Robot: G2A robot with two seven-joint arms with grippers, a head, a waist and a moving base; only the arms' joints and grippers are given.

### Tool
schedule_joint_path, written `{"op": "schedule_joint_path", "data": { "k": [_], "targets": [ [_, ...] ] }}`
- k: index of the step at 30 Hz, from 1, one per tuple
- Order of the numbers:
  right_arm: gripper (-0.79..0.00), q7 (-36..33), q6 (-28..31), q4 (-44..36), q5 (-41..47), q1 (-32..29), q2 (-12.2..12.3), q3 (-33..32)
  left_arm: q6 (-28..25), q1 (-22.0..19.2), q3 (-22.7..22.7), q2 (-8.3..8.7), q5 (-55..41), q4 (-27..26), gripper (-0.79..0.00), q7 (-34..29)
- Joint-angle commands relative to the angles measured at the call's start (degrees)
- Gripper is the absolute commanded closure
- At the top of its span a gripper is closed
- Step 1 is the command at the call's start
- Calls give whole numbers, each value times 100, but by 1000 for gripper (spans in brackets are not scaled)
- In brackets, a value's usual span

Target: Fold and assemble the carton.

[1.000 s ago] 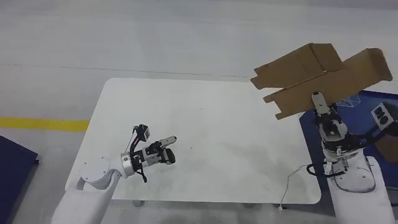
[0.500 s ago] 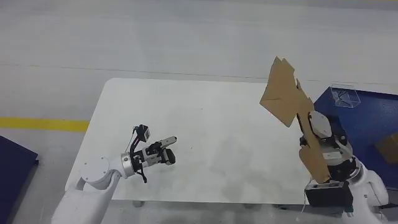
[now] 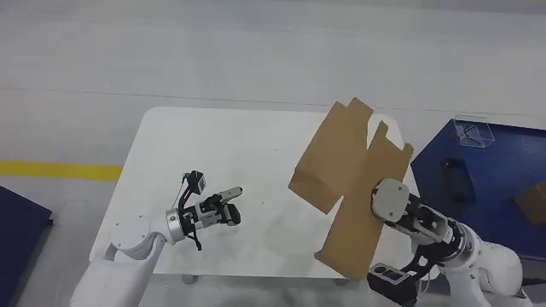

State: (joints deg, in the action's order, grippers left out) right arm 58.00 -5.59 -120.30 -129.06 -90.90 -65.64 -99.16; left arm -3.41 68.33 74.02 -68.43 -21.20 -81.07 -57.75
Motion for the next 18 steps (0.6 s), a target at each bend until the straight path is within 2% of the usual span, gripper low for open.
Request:
{"op": "schedule_joint_path", "data": {
  "k": [1, 5, 7, 9, 12, 14, 18],
  "targets": [
    [0, -2, 1140, 126, 1565, 96, 8, 24, 0, 0, 0, 0, 0, 0, -785, 0],
    [0, -522, 3423, 538, 4107, 348, 40, 18, 0, 0, 0, 0, 0, 0, -785, 0],
    [0, -1185, 4456, 818, 5288, 497, 65, 72, 0, 0, 0, 0, 0, 0, -785, 0],
    [0, -1900, 5106, 1035, 6444, 630, 83, 183, 0, 0, 0, 0, 0, 0, -785, 0],
    [0, -3165, 5679, 1343, 8042, 702, 119, 561, 0, 0, 0, 0, 0, 0, -785, 0],
    [0, -4077, 5859, 1509, 9134, 758, 162, 849, 0, 0, 0, 0, 0, 0, -785, 0],
    [0, -6065, 5823, 1791, 11210, 896, 290, 1465, 0, 0, 0, 0, 0, 0, -785, 0]
  ]
}}
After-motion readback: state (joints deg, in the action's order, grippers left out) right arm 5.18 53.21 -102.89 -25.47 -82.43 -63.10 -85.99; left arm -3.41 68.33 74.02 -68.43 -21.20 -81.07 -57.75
